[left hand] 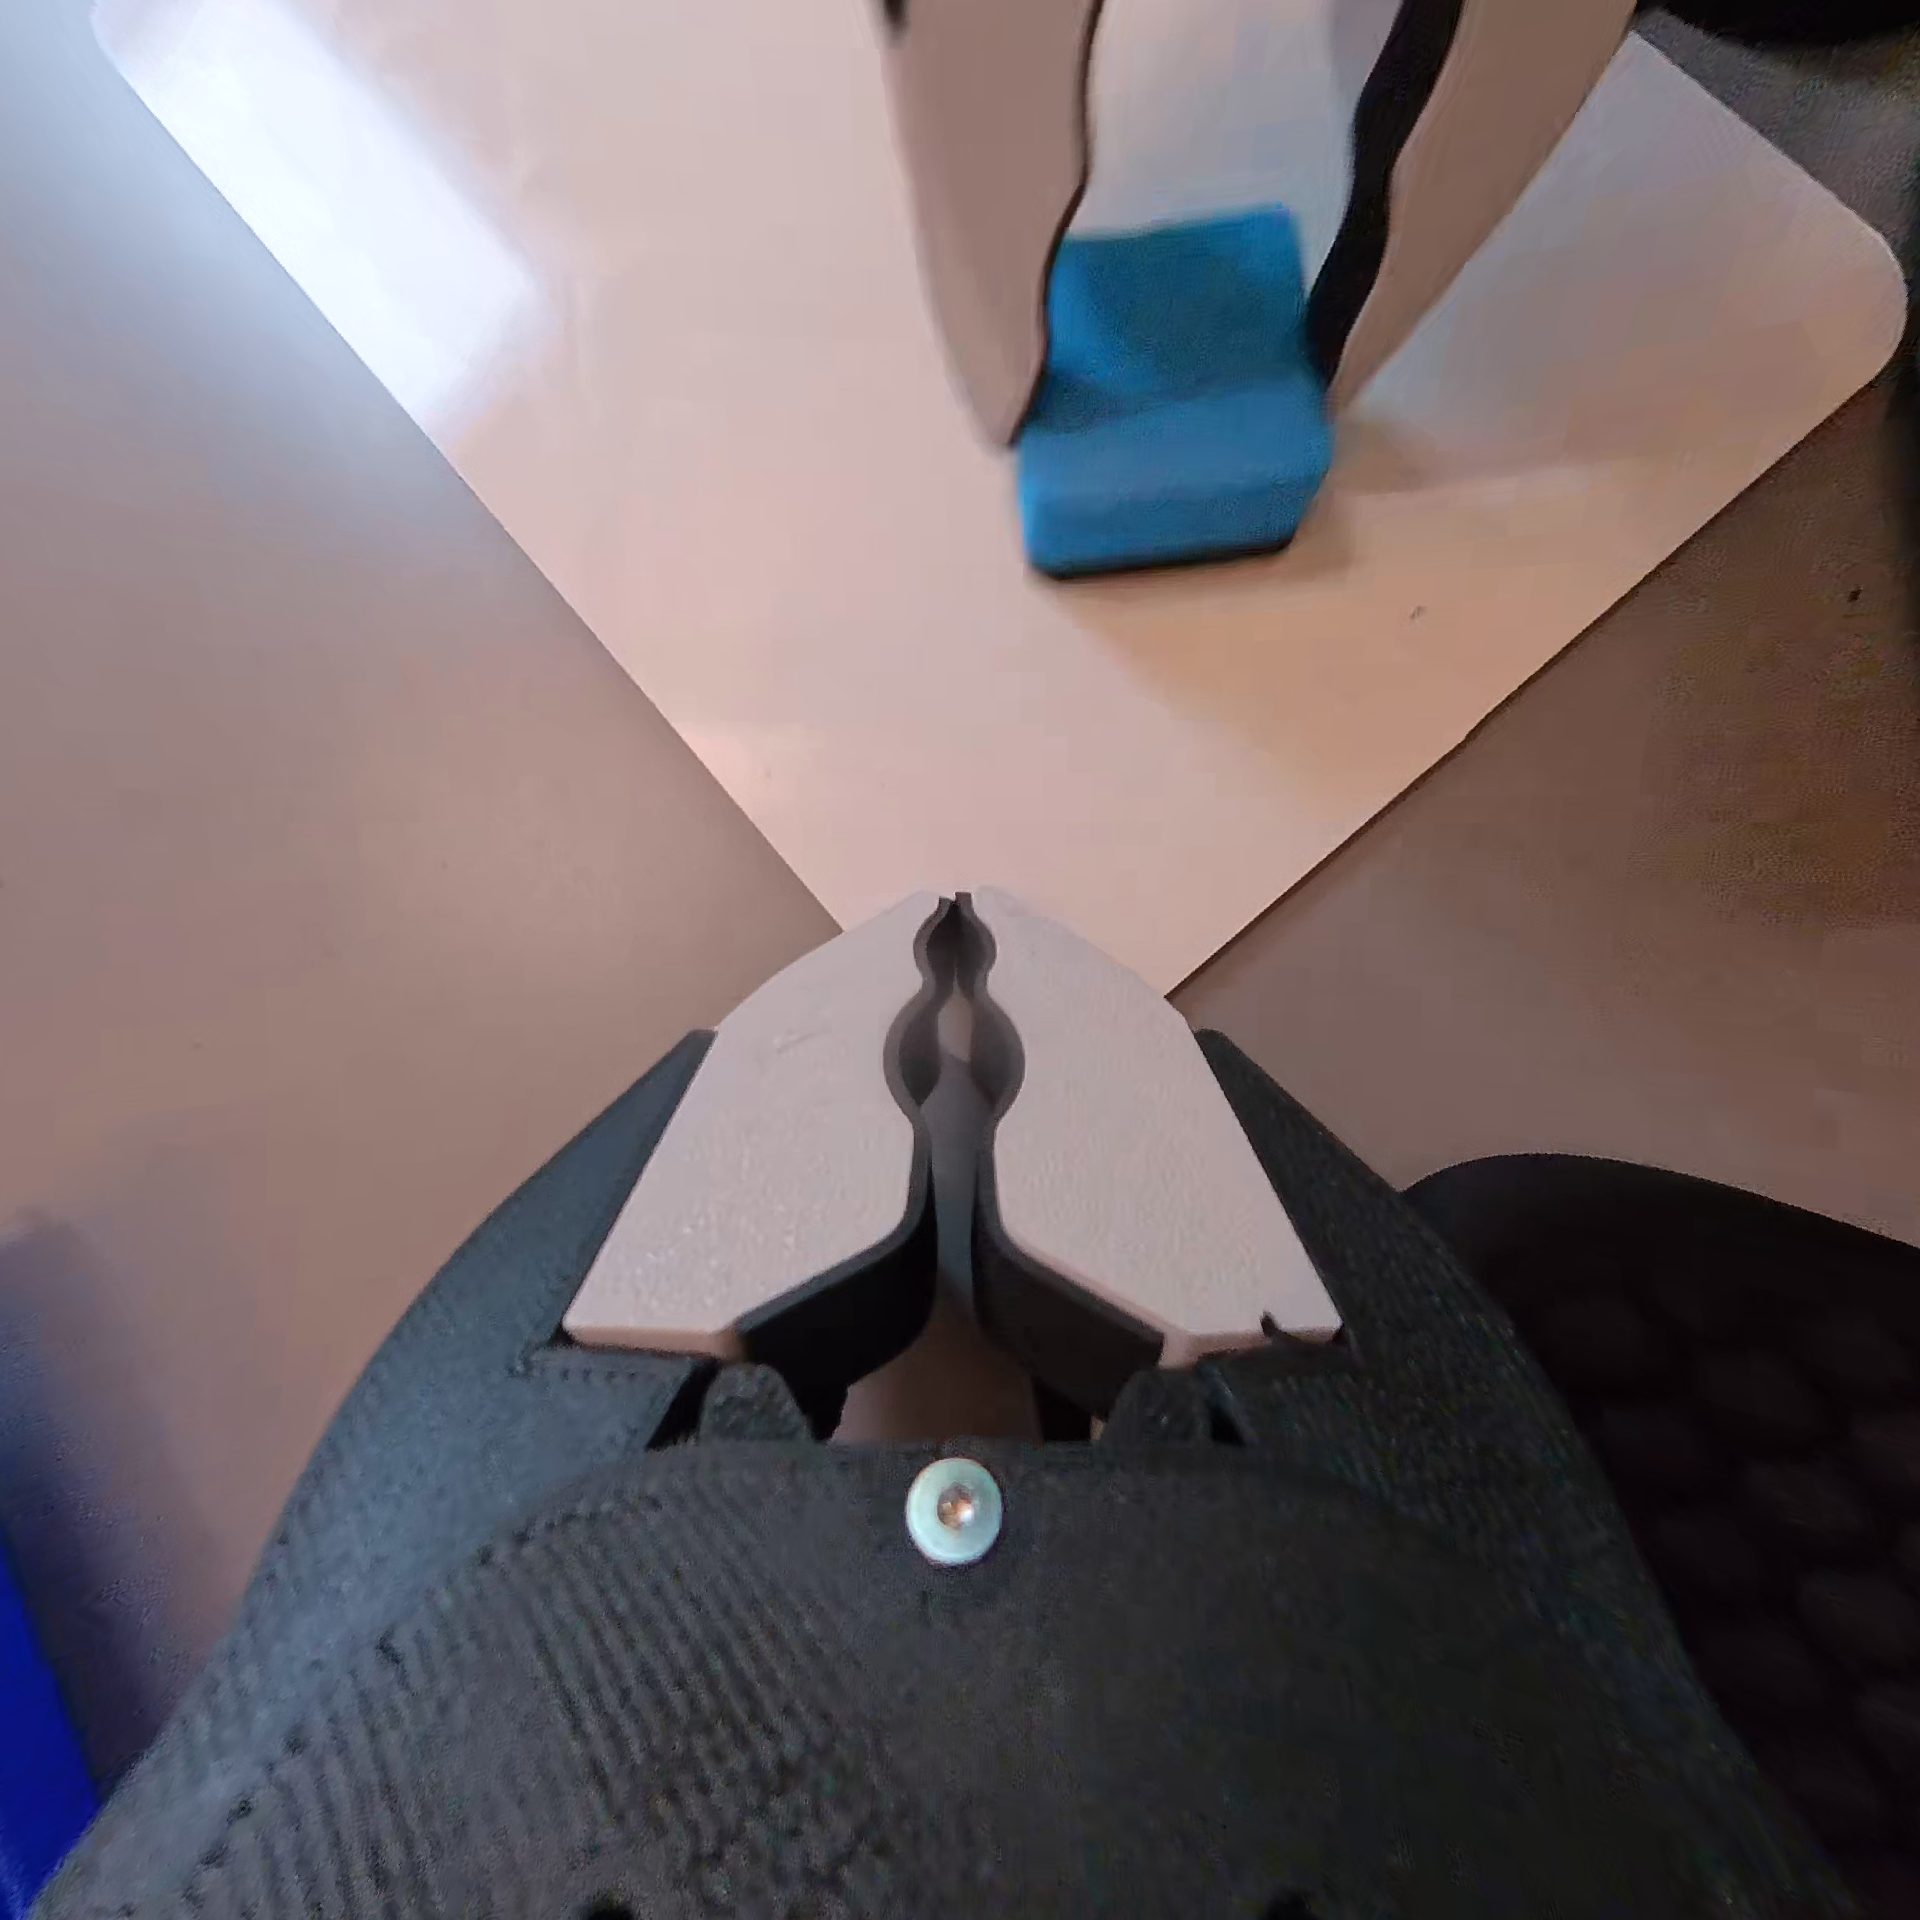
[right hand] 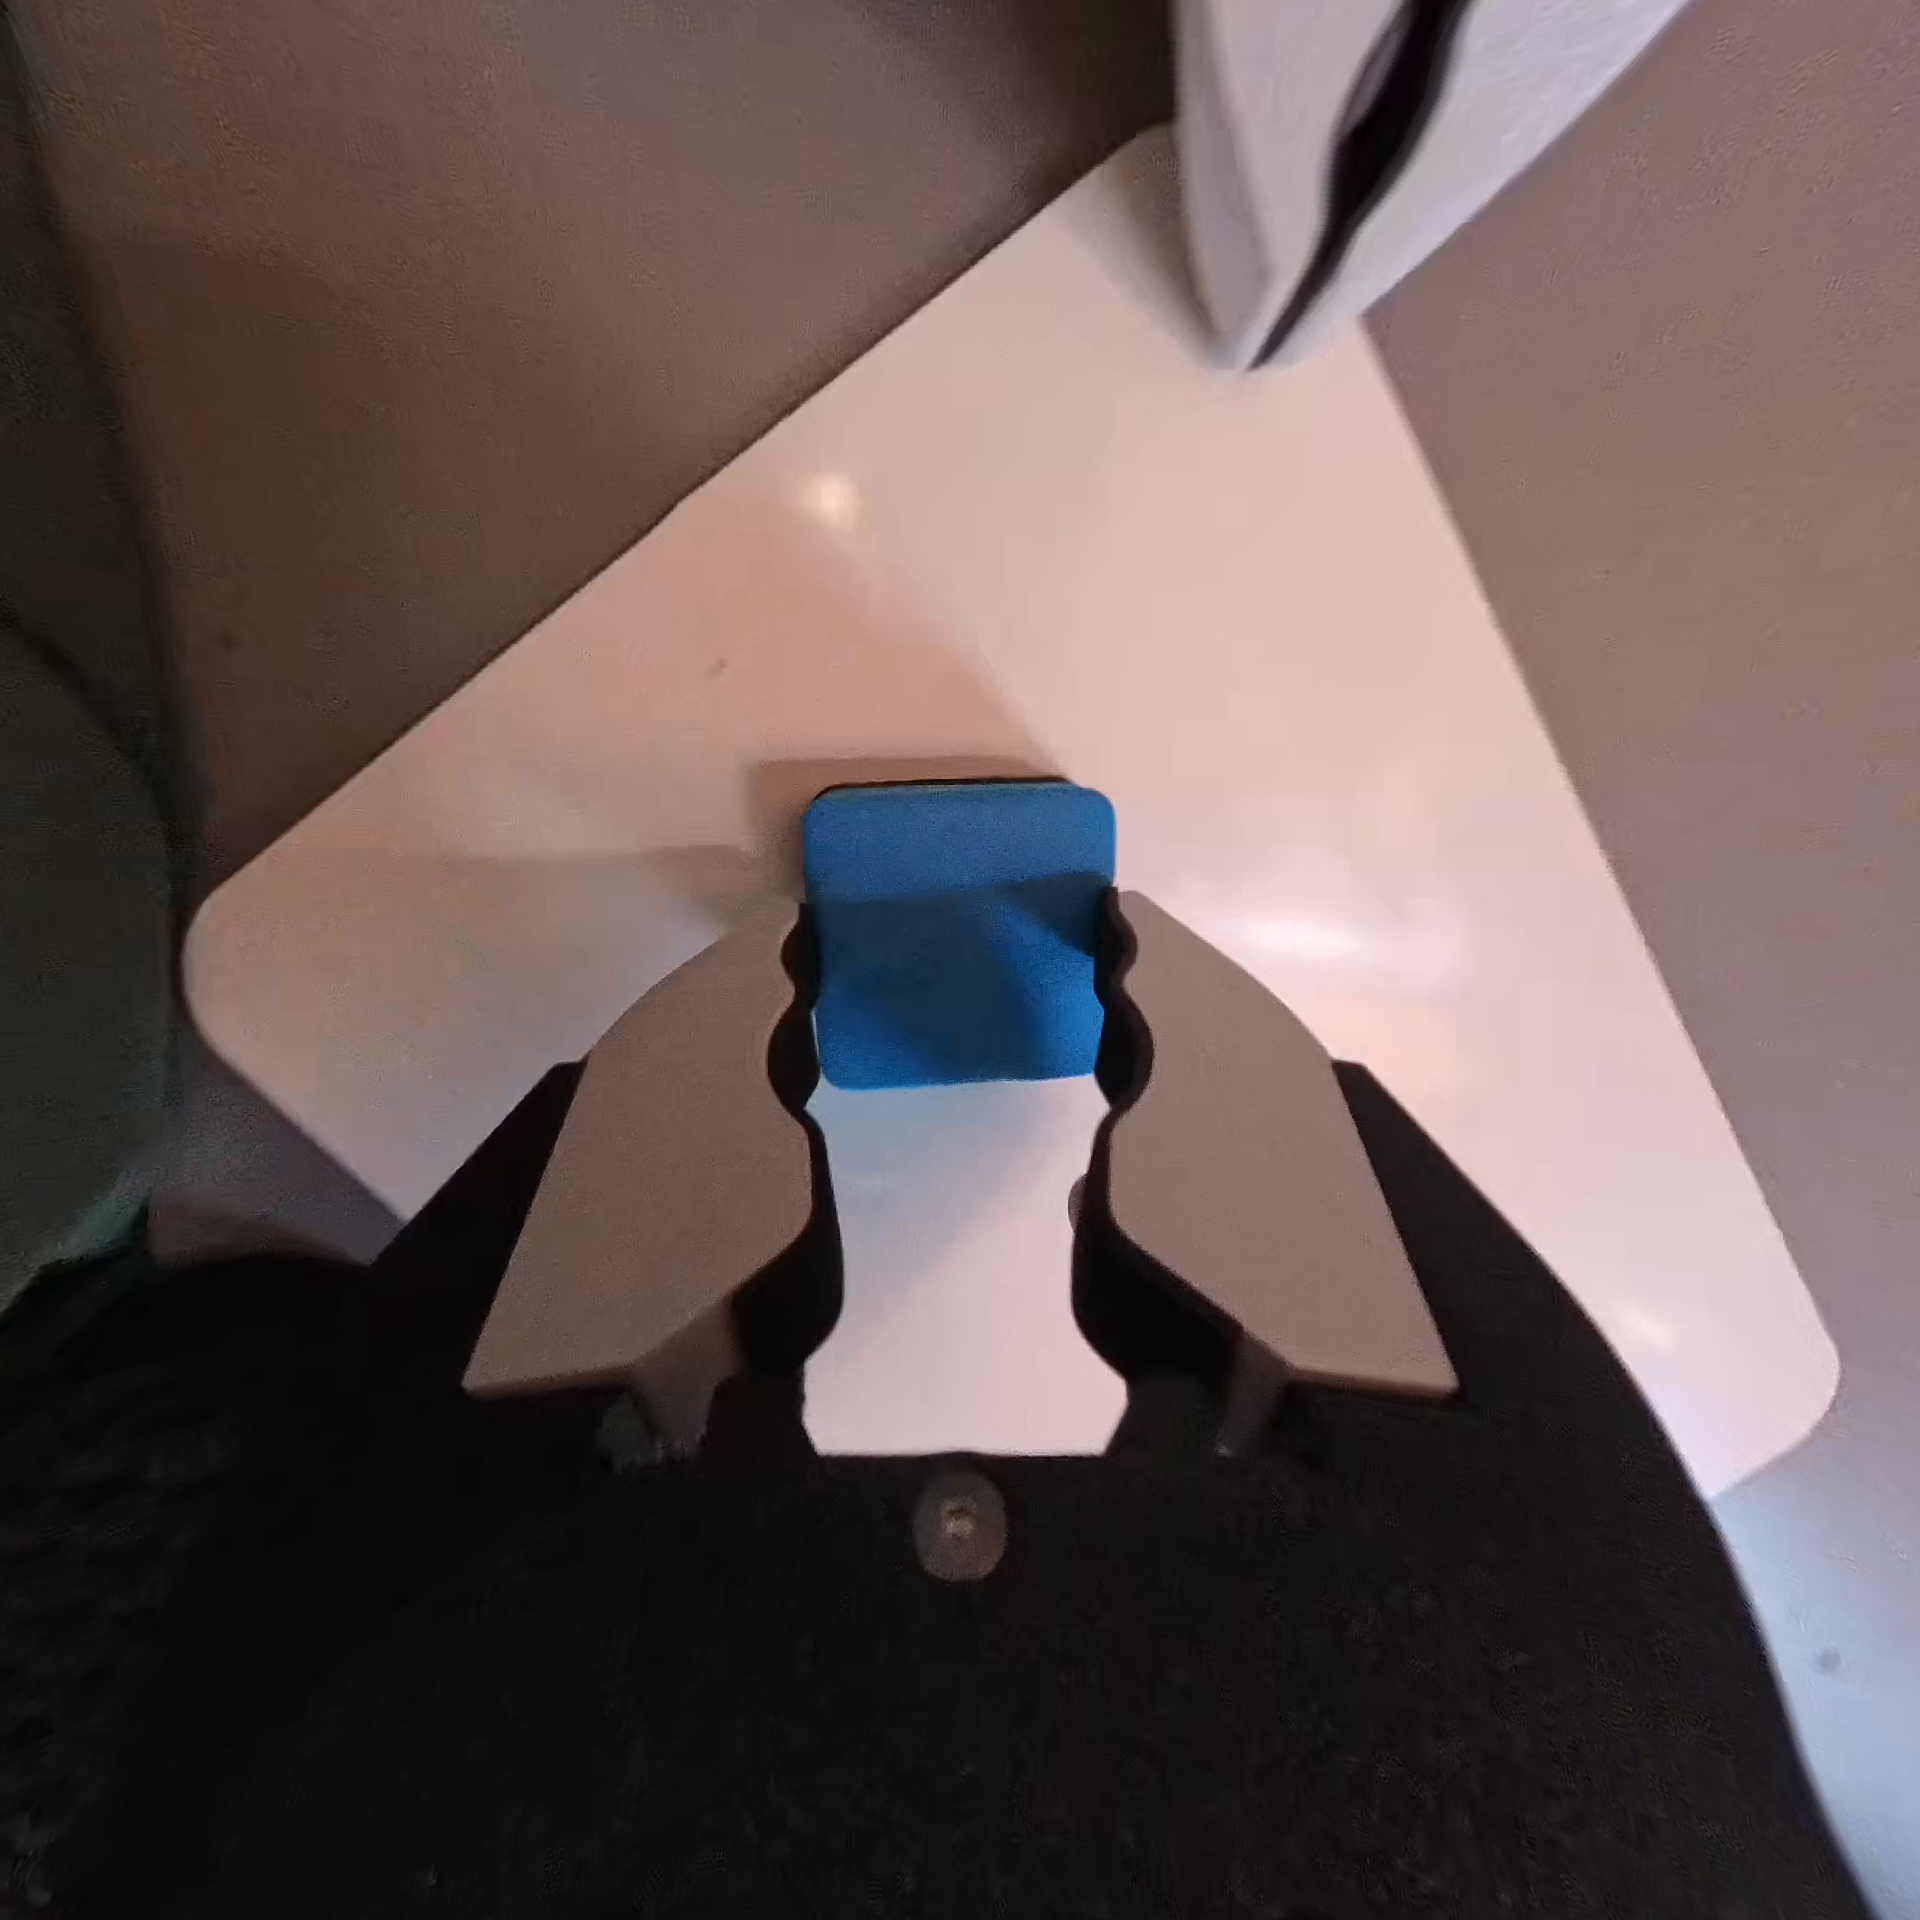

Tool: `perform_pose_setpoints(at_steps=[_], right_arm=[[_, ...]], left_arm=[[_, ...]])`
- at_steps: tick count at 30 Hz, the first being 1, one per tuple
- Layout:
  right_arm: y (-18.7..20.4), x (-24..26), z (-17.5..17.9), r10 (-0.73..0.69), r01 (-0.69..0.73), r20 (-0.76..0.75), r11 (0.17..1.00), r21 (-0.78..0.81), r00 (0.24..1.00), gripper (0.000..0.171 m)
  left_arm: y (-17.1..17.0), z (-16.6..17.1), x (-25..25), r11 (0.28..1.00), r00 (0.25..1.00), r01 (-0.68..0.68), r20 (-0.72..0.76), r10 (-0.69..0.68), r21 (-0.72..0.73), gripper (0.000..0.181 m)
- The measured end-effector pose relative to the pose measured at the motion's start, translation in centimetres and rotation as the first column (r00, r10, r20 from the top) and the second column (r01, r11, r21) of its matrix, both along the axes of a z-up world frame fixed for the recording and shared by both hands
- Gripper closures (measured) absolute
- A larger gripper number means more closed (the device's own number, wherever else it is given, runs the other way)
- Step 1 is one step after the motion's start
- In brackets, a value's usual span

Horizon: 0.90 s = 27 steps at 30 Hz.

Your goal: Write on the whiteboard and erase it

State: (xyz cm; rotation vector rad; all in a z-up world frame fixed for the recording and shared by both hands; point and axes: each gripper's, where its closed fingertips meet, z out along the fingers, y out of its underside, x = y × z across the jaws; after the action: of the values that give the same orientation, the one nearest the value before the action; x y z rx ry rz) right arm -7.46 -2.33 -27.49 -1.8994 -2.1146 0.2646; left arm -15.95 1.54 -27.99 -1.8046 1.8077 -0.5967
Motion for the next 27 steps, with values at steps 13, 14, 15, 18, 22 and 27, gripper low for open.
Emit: perform_pose_setpoints(at_steps=[13,14,15,18,22,27], right_arm=[[-3.2,-4.0,0.0,0.093,-0.095,-0.115,0.995,-0.015,0.989,0.119],[-5.0,-3.6,0.0,0.133,-0.136,-0.112,0.99,-0.023,0.985,0.119],[-5.9,-2.4,0.0,0.137,-0.141,-0.1,0.989,-0.036,0.985,0.119],[-0.8,2.5,0.0,-0.051,0.051,-0.023,0.999,-0.007,0.998,0.119],[4.7,-1.9,0.0,-0.148,0.149,-0.144,0.989,-0.004,0.978,0.119],[-4.6,-0.5,0.0,0.059,-0.062,-0.077,0.997,-0.046,0.995,0.119]], left_arm=[[-0.2,0.0,0.1,1.0,1.0,0.005,0.007,-0.005,0.001,0.181],[-0.2,0.0,0.1,1.0,1.0,0.005,0.007,-0.005,0.001,0.181],[-0.2,0.0,0.1,1.0,1.0,0.006,0.006,-0.006,0.001,0.181],[-0.4,0.0,0.1,1.0,1.0,0.015,0.007,-0.014,-0.005,0.181],[-0.6,0.0,0.3,1.0,1.0,0.019,0.007,-0.019,-0.003,0.181],[-0.6,0.0,0.2,1.0,1.0,0.019,0.017,-0.018,-0.023,0.18]])
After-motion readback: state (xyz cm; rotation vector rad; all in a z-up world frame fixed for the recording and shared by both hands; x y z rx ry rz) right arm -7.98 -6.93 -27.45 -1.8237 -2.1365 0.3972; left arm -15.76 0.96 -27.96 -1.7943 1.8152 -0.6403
